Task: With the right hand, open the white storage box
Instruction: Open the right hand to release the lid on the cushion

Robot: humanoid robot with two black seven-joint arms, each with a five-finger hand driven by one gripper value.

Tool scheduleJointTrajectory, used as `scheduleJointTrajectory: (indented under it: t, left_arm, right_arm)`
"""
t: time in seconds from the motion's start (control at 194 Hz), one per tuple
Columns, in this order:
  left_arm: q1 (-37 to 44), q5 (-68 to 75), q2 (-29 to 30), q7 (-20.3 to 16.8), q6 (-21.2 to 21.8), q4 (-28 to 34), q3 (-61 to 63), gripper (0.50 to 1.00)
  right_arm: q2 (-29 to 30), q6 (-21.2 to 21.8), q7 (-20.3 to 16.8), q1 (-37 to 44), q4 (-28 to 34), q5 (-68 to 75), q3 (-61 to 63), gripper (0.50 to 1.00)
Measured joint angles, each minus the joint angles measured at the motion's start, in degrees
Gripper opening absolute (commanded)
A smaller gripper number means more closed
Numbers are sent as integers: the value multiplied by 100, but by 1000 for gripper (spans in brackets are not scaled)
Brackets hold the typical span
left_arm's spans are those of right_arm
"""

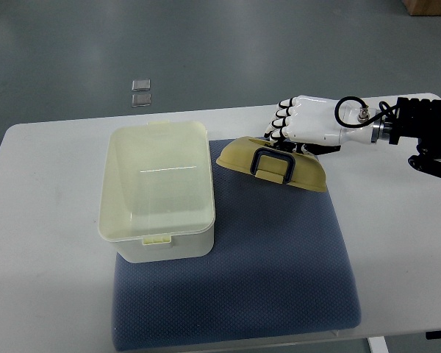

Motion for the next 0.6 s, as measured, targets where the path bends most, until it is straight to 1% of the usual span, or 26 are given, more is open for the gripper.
scheduleJointTrajectory:
  t: [0.016, 0.047, 0.062, 0.098, 0.114, 0.165, 0.212, 0.506, 0.599]
  left_arm:
    - [0, 0, 0, 0, 0, 0, 0, 1000]
    - [0, 0, 0, 0, 0, 0, 0, 1000]
    - [1, 0, 0, 0, 0, 0, 0, 1000]
    - [0, 0, 0, 0, 0, 0, 0, 1000]
    - [0, 0, 0, 0, 0, 0, 0, 1000]
    - [0, 0, 0, 0, 0, 0, 0, 1000]
    - [0, 0, 0, 0, 0, 0, 0, 1000]
    - [0, 0, 0, 0, 0, 0, 0, 1000]
    - [0, 0, 0, 0, 0, 0, 0, 1000]
  right_arm:
    - [-1, 0, 0, 0, -1, 2, 1, 825]
    - [-5, 0, 0, -1, -2, 5, 4, 838]
    - [-9, 0, 0, -2, -3, 10, 8, 860]
    - [-14, 0, 0, -3, -4, 19, 17, 879]
    - [-17, 0, 0, -3, -4, 24, 19, 895]
    - [-24, 0, 0, -3, -4, 37, 27, 903]
    - [-26, 0, 0, -5, -4, 46, 31, 921]
    - [-46, -2, 0, -36, -1, 95, 40, 921]
    - [-46, -2, 0, -37, -1, 152, 280, 917]
